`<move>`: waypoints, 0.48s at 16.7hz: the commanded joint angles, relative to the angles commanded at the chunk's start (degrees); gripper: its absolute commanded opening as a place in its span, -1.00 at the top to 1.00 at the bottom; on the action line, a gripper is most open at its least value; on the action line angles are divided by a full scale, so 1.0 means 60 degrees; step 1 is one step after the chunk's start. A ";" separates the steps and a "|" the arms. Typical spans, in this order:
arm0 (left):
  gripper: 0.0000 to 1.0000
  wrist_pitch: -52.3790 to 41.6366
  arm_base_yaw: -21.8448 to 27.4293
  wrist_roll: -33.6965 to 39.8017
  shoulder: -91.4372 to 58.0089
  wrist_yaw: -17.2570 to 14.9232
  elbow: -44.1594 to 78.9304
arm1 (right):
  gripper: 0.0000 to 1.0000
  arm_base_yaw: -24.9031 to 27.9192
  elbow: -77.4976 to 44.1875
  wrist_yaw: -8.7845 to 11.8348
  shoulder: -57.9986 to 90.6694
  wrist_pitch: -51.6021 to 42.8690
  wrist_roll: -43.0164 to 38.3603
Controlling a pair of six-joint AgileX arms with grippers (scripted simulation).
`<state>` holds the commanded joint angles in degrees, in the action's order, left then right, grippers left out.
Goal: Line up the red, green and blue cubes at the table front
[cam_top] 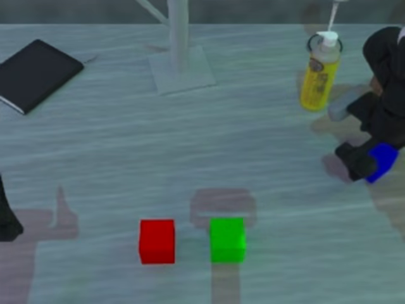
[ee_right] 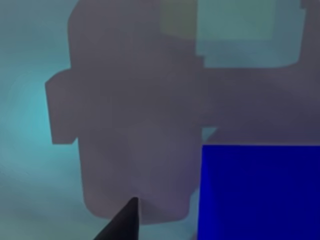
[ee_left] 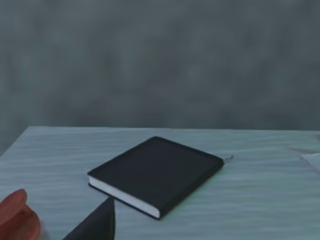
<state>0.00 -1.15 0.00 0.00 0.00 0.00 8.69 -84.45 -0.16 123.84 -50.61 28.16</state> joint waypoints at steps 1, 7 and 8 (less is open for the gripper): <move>-1.00 0.0000 0.0000 0.0000 0.0000 0.0000 0.0000 | -0.10 0.0000 0.0000 0.0000 0.0000 0.0000 0.0000; -1.00 0.0000 0.0000 0.0000 0.0000 0.0000 0.0000 | 0.81 0.0000 0.0000 0.0000 0.0000 0.0000 0.0000; -1.00 0.0000 0.0000 0.0000 0.0000 0.0000 0.0000 | 0.96 0.0000 0.0000 0.0000 0.0000 0.0000 0.0000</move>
<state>0.00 -1.15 0.00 0.00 0.00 0.00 8.69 -84.45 -0.16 123.84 -50.61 28.16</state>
